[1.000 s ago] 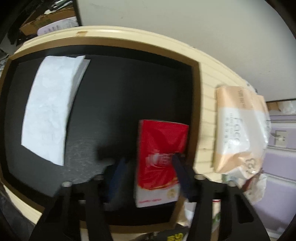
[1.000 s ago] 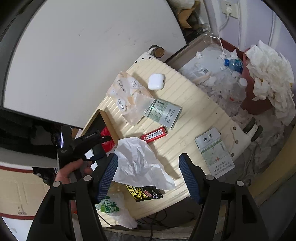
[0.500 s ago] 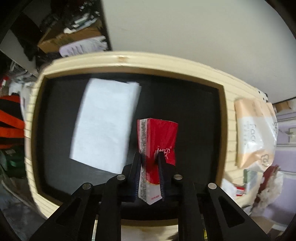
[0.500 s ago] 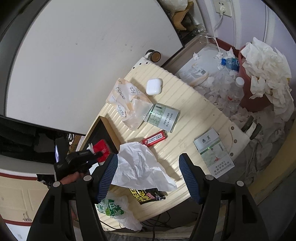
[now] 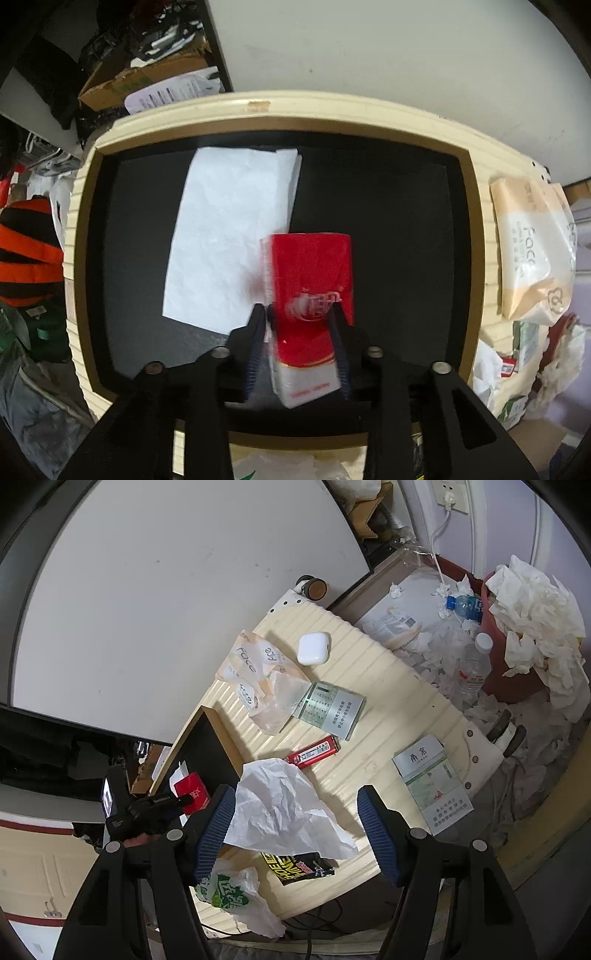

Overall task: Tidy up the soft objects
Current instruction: 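Lift the red tissue pack up from the tray with the left gripper, then carry the red pack past the tray rim and open the left gripper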

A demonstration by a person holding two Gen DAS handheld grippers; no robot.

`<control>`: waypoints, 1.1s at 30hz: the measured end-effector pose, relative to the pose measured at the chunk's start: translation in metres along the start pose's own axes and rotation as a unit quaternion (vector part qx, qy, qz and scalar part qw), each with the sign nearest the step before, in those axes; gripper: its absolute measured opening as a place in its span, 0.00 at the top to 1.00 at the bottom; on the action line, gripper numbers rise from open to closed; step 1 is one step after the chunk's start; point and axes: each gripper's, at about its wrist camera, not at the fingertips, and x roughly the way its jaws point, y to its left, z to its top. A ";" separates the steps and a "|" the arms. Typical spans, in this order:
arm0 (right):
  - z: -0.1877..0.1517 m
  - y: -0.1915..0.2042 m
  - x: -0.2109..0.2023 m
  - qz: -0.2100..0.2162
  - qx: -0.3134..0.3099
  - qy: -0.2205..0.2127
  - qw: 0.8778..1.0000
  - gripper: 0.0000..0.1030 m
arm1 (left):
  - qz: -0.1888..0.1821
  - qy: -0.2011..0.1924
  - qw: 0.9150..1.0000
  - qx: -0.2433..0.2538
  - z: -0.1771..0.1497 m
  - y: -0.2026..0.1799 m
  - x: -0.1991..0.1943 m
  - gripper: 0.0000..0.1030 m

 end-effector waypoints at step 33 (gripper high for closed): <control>-0.001 0.001 0.004 -0.016 -0.005 -0.003 1.000 0.35 | -0.006 -0.114 0.993 -0.001 -0.089 0.094 -0.102 0.53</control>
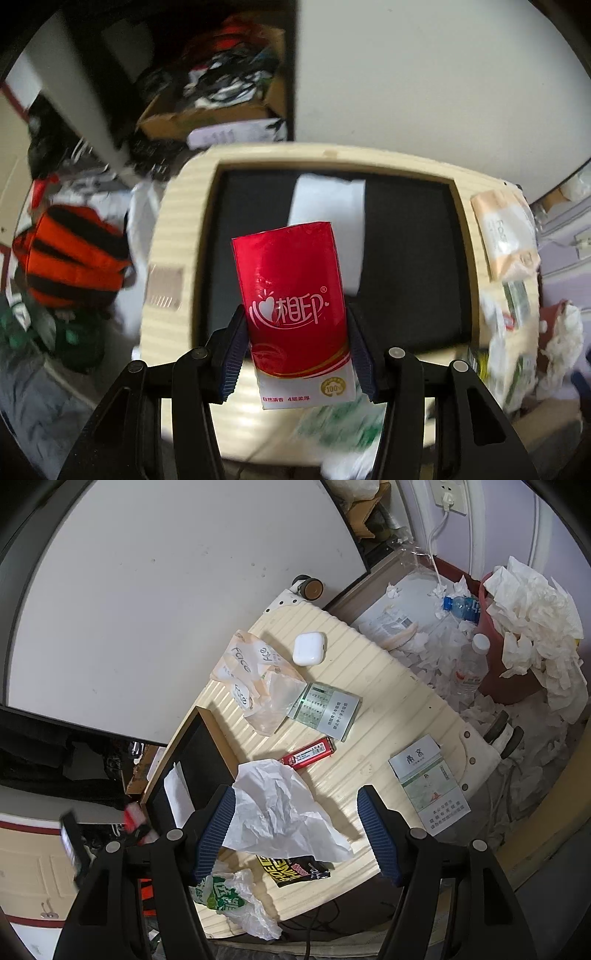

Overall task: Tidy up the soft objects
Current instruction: 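Carry the red pack past the tray rim and open the left gripper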

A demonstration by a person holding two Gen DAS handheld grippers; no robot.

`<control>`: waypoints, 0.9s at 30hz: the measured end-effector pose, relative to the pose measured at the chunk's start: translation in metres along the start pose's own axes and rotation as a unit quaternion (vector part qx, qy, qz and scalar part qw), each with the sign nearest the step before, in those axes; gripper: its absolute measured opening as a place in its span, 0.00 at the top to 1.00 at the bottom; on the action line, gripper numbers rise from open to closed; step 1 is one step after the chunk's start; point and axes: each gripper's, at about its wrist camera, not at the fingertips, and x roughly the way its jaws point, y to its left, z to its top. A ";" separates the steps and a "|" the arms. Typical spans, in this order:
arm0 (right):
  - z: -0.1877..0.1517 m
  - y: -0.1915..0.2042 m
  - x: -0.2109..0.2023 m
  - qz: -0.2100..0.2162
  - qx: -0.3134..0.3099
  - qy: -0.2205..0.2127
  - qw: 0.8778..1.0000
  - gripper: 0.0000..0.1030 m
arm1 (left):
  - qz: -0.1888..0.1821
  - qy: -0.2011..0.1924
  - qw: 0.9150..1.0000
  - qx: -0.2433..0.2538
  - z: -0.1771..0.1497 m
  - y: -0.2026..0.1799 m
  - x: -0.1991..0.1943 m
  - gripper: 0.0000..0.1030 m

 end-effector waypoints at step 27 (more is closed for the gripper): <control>-0.015 0.010 0.023 -0.075 -0.046 0.007 0.996 0.35 | -0.026 0.130 0.983 -0.127 -0.078 0.069 0.070 0.22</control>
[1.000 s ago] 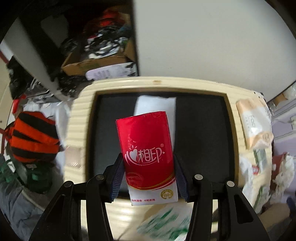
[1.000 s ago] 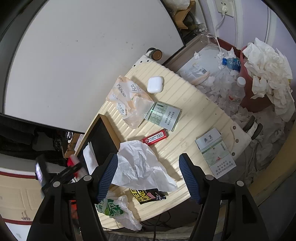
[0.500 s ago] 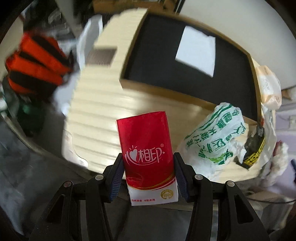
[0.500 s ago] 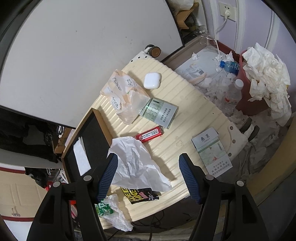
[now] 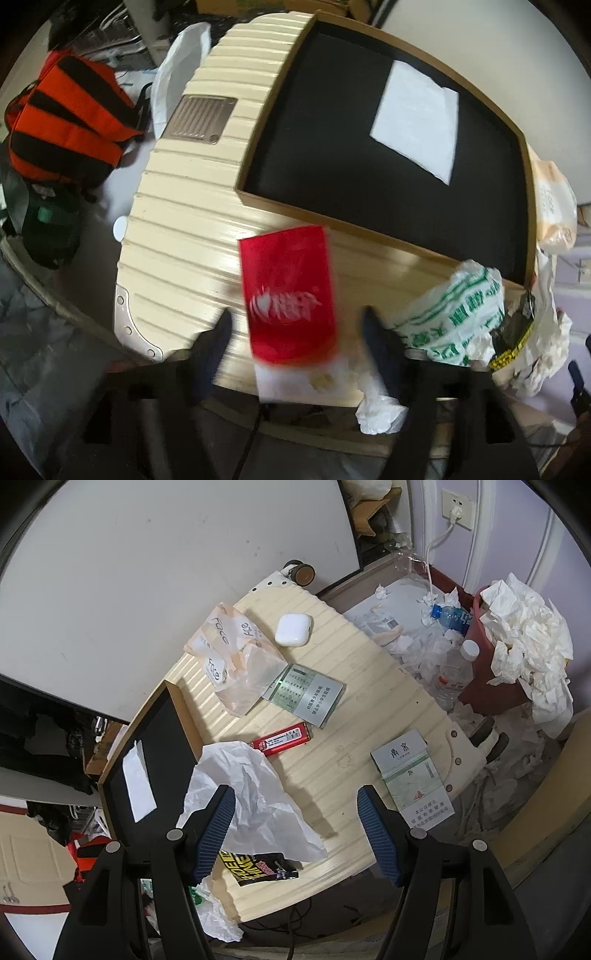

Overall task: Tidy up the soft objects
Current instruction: 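Carry the red pack past the tray rim and open the left gripper, then withdraw the open left gripper up from the red tissue pack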

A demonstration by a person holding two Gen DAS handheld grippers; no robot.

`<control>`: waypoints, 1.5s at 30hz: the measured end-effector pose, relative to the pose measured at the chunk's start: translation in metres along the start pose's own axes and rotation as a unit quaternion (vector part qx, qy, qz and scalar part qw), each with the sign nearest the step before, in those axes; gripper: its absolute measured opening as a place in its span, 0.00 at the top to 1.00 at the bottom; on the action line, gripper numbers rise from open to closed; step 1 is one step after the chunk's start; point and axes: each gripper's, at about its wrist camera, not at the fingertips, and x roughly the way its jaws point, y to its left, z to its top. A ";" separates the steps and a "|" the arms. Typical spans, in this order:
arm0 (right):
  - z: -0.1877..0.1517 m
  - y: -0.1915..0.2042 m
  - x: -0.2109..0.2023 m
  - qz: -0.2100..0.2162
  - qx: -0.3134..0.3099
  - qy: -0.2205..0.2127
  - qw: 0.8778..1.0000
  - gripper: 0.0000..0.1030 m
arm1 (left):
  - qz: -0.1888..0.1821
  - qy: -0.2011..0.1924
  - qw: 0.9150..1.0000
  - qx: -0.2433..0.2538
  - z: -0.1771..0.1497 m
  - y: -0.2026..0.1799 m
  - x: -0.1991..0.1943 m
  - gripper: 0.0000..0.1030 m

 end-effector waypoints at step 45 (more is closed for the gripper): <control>-0.012 0.018 0.017 -0.038 -0.047 0.012 0.998 0.35 | 0.069 -0.215 0.968 0.106 0.023 -0.023 -0.083 0.22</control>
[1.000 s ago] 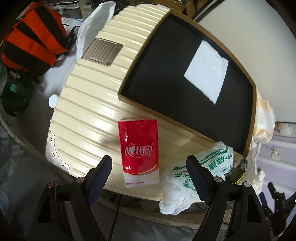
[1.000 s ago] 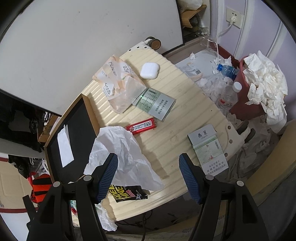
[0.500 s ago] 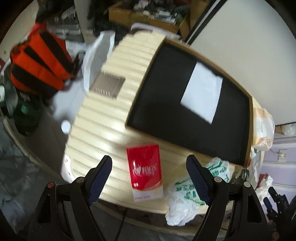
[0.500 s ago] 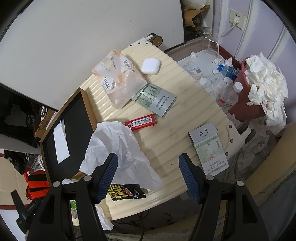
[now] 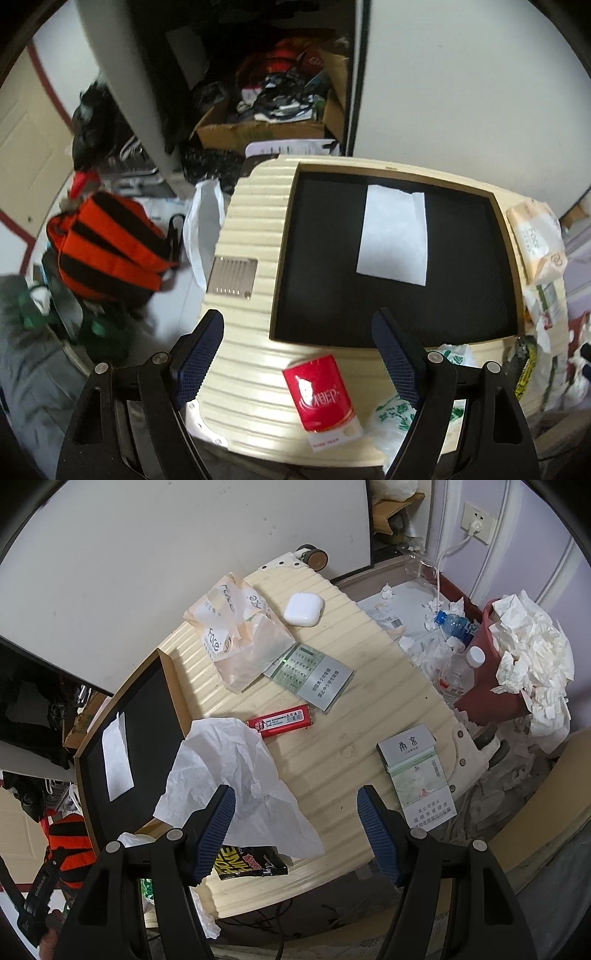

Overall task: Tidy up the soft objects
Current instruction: 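Withdraw the open left gripper up from the red tissue pack, then move the right gripper toward the crumpled white tissue on the table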

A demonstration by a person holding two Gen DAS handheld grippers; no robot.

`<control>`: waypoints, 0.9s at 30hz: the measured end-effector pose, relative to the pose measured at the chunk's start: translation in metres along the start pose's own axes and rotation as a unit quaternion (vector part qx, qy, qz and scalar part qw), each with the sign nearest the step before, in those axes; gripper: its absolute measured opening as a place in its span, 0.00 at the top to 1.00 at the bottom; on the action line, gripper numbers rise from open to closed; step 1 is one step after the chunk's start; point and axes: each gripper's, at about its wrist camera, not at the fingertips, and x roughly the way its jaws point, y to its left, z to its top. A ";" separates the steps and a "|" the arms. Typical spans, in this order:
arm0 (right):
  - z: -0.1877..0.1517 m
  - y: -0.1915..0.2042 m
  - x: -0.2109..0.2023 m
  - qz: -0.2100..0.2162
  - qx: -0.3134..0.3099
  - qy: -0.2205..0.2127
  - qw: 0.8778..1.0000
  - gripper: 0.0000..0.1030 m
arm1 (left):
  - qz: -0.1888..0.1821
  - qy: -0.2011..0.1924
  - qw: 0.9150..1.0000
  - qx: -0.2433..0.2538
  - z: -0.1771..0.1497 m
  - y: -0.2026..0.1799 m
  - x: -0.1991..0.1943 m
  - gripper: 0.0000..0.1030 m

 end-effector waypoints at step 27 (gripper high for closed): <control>-0.007 0.022 0.024 -0.042 -0.054 0.011 0.998 0.35 | -0.056 -0.034 0.996 -0.068 0.042 0.046 0.028 0.22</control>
